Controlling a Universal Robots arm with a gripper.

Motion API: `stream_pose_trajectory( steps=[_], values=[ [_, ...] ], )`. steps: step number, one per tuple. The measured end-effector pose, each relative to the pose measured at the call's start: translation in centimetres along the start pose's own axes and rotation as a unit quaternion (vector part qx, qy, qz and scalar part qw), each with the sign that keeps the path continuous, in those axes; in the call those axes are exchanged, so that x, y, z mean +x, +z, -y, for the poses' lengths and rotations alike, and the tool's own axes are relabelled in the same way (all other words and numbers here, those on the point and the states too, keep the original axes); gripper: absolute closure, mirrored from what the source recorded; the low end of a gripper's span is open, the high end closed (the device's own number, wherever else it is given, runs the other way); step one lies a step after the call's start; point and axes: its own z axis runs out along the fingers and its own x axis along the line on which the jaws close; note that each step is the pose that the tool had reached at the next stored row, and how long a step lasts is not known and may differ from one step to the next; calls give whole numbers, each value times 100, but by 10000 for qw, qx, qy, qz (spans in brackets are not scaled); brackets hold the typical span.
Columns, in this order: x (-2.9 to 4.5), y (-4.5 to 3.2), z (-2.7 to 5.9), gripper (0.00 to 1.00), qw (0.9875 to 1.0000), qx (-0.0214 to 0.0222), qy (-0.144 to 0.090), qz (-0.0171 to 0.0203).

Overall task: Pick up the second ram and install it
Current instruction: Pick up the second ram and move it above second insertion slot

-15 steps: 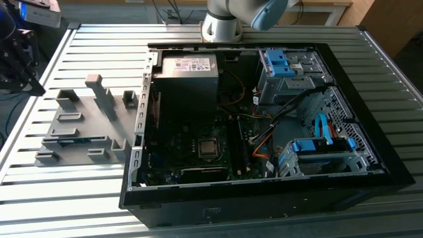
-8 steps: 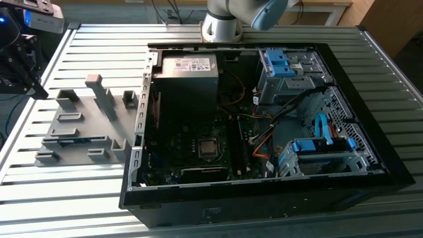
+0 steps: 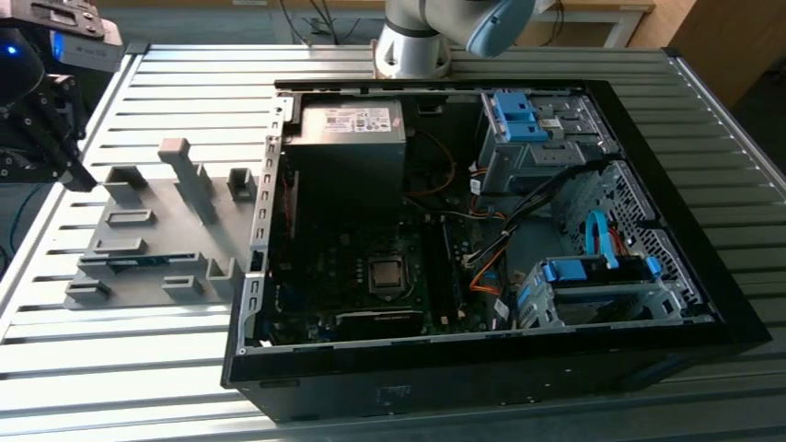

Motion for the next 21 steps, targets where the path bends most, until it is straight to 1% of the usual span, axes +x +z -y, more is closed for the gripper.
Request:
stream_pose_trajectory(
  steps=[9,21],
  values=[
    [10,140,-2,89,10000,0,1,0],
    [57,340,1,89,10000,0,1,0]
  ],
)
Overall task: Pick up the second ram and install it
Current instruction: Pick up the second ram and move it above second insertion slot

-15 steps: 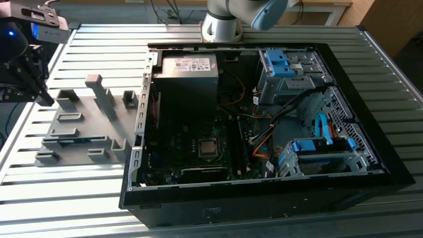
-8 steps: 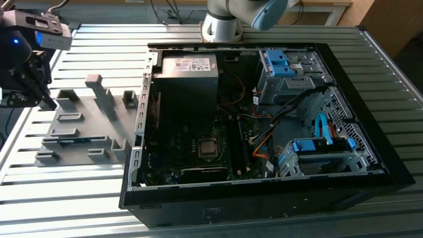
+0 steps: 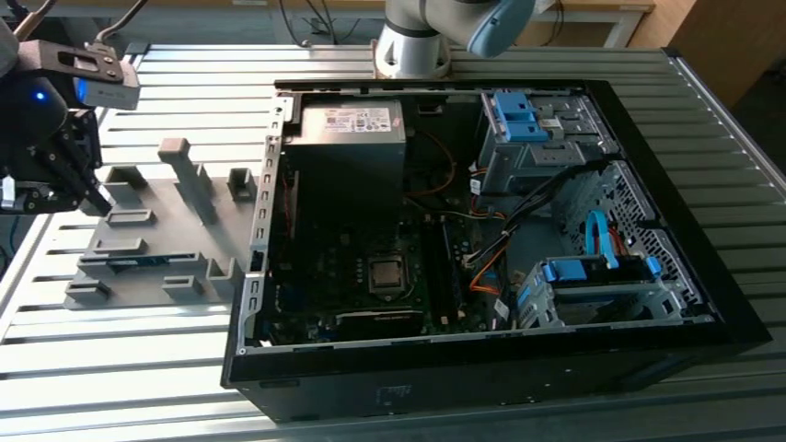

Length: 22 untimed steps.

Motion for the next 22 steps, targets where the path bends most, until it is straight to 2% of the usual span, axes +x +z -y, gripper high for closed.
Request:
stream_pose_trajectory(
  steps=[3,5,6,8,9,11,13,14,17,22],
  values=[
    [8,42,1,84,10000,0,0,0],
    [12,68,1,71,10000,0,0,0],
    [15,83,1,71,10000,0,0,0],
    [18,107,1,59,10000,0,0,0],
    [20,117,0,59,10000,1,0,0],
    [22,125,0,47,10000,5,0,0],
    [23,139,-2,47,10000,20,-2,2],
    [23,150,-4,41,10000,29,-3,3],
    [27,180,-17,41,10000,60,-20,6],
    [32,260,-38,41,10000,61,-60,42]
  ],
)
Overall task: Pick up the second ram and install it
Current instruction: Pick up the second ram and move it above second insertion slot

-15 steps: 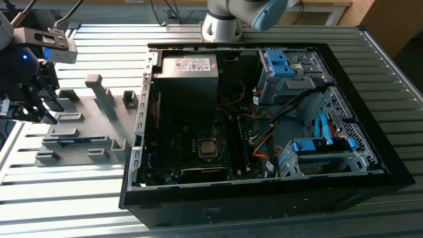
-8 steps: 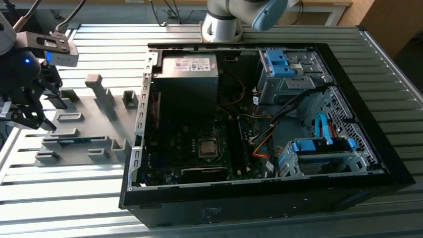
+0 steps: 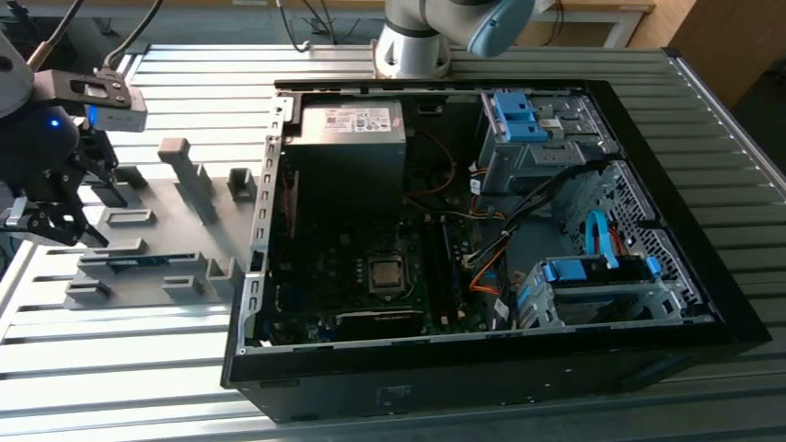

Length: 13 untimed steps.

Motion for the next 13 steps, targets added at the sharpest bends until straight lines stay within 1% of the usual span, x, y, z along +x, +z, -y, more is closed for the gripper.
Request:
stream_pose_trajectory(
  steps=[5,6,12,13],
  values=[
    [3,85,1,43,10000,0,0,1],
    [4,102,1,49,10000,-1,0,1],
    [8,212,0,51,10000,-8,22,0],
    [9,230,-1,58,10000,-9,25,0]
  ],
)
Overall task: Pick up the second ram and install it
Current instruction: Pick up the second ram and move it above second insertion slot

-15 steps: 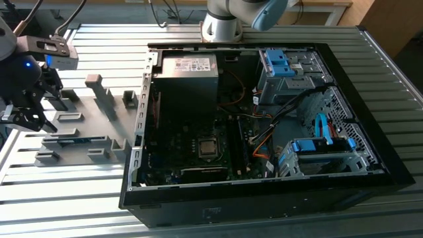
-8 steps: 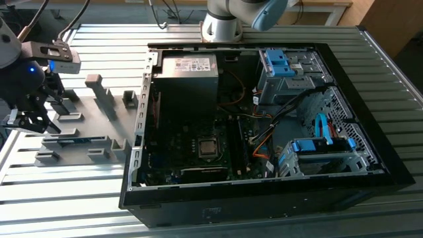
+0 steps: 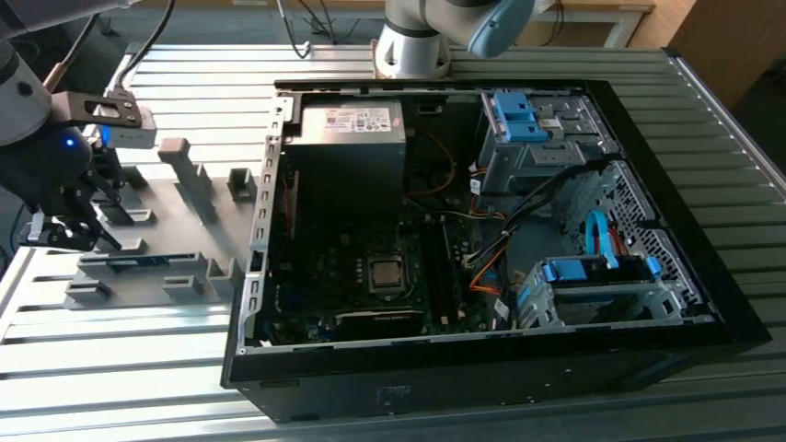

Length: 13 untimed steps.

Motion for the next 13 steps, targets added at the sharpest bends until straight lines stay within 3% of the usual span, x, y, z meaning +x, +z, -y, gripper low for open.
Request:
stream_pose_trajectory(
  steps=[10,11,13],
  values=[
    [66,176,-4,59,10000,0,1,0],
    [71,192,-4,66,10000,0,1,1],
    [80,219,-6,66,10000,-1,1,0]
  ],
)
